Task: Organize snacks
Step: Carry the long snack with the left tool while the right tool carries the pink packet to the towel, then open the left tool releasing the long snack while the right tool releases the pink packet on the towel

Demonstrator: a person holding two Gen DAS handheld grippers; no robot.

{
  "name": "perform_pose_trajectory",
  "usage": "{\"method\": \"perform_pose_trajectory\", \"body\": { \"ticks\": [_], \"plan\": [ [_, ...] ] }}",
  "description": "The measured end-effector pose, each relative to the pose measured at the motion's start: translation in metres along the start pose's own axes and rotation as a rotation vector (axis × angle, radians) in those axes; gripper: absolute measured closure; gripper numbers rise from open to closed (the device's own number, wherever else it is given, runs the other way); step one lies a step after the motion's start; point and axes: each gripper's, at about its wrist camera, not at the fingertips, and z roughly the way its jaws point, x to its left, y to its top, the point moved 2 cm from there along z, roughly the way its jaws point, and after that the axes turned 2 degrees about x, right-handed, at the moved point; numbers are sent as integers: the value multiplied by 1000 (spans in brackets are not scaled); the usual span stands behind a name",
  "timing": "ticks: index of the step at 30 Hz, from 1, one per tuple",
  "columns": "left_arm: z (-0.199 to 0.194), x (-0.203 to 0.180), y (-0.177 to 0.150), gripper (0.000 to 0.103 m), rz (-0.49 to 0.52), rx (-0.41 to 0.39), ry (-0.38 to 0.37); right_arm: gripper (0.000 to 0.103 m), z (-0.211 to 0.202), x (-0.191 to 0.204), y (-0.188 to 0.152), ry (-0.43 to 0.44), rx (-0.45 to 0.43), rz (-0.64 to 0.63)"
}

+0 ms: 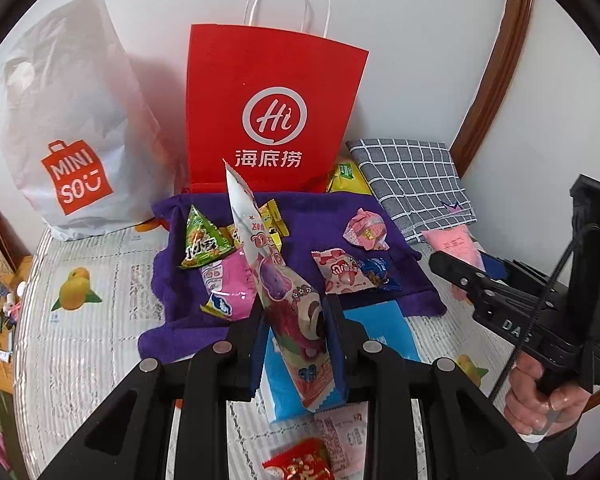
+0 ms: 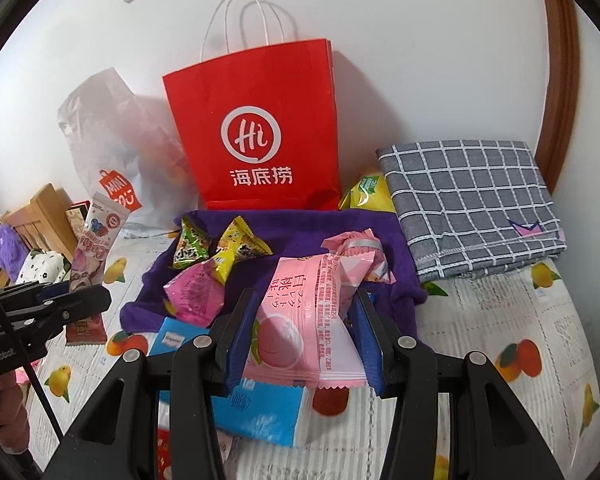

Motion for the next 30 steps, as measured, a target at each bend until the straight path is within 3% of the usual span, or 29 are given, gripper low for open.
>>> {"method": "perform_pose_trajectory", "body": {
  "ticks": [21, 30],
  "plan": [
    [74, 20, 40, 77, -14, 74, 9, 56, 93, -32, 2, -33, 126, -24],
    [108, 38, 49, 77, -85, 128, -42, 56, 117, -32, -8, -12, 172, -26]
  ]
}}
